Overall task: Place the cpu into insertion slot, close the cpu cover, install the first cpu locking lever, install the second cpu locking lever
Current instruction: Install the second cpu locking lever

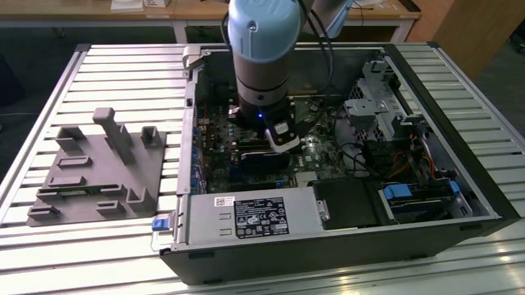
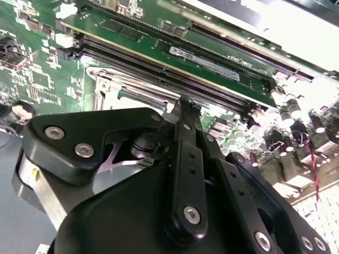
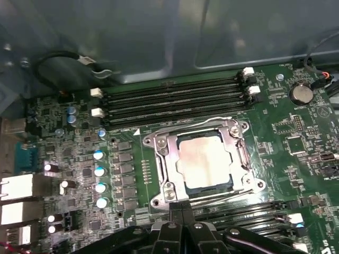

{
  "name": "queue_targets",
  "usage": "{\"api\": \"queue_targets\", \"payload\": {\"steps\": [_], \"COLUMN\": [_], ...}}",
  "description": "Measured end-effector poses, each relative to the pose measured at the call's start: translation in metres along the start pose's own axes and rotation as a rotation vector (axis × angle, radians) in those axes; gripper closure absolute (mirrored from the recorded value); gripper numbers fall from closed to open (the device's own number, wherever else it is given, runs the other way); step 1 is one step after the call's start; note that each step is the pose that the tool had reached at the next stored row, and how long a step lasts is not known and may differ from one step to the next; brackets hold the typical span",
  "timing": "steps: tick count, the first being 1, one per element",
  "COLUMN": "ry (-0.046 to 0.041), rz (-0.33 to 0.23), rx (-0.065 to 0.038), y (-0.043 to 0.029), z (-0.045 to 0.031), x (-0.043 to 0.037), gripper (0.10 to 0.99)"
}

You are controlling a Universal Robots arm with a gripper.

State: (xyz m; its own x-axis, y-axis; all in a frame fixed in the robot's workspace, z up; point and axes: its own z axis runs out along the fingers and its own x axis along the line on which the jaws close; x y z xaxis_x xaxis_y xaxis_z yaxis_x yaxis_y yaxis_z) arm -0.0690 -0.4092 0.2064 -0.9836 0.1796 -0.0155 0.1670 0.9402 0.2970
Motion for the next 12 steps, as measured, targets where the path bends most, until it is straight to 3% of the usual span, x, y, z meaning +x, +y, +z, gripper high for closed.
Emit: {"api": "queue_targets", "payload": {"steps": [5, 12], "ry": [-0.0042, -0.0074], "rz": [0.001, -0.001], "rx": [0.021, 0.04], "y": [0.0057, 0.0195], "z": [0.0019, 0.0063], "x": [-0.007, -0.0125], "gripper": [0.98, 0.98]}}
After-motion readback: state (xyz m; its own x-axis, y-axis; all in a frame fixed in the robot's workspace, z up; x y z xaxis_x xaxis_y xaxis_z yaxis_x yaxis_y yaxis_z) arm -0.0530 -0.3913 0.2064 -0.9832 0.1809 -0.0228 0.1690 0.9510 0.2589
